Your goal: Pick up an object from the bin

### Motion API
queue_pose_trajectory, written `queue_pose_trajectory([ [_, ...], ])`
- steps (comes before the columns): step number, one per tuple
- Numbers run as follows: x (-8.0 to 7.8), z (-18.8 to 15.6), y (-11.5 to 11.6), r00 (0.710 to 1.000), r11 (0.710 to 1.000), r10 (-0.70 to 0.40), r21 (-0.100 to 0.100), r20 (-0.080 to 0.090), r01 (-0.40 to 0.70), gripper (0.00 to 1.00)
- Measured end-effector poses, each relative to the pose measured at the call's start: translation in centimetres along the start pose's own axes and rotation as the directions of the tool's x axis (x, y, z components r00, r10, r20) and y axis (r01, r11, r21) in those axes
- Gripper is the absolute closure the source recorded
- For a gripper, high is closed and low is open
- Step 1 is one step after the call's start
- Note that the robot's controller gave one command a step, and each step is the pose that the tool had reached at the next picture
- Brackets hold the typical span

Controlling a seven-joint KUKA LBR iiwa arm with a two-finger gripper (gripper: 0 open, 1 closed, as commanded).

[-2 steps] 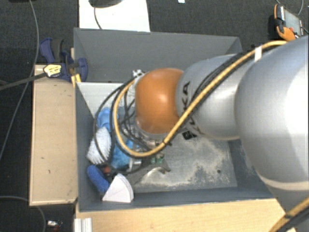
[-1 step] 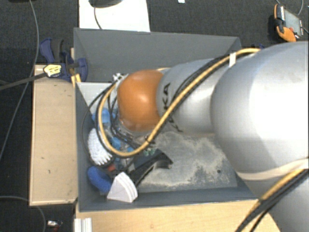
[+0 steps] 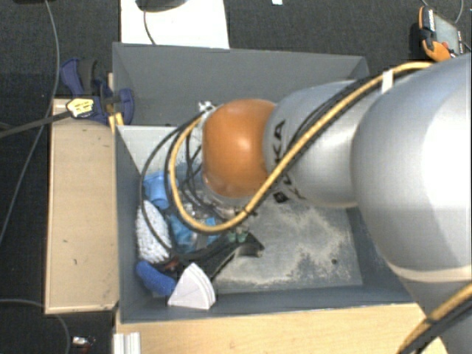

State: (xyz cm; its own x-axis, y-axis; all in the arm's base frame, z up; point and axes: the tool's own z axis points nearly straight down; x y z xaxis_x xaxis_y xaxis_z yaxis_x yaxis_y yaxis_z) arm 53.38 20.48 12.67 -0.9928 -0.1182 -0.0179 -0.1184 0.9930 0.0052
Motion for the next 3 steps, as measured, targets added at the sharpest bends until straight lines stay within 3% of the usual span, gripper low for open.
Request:
queue_pose_trajectory([
  [1,0.0,0.0,0.0,1.0,1.0,0.001,0.0,0.0,-0.001,1.0],
  [2,-2.1,1.3,-2.9,0.977,0.977,-0.213,0.0,0.008,0.213,1.0],
  [3,-1.7,0.9,-2.0,0.992,0.992,-0.128,-0.003,0.007,0.128,1.0],
])
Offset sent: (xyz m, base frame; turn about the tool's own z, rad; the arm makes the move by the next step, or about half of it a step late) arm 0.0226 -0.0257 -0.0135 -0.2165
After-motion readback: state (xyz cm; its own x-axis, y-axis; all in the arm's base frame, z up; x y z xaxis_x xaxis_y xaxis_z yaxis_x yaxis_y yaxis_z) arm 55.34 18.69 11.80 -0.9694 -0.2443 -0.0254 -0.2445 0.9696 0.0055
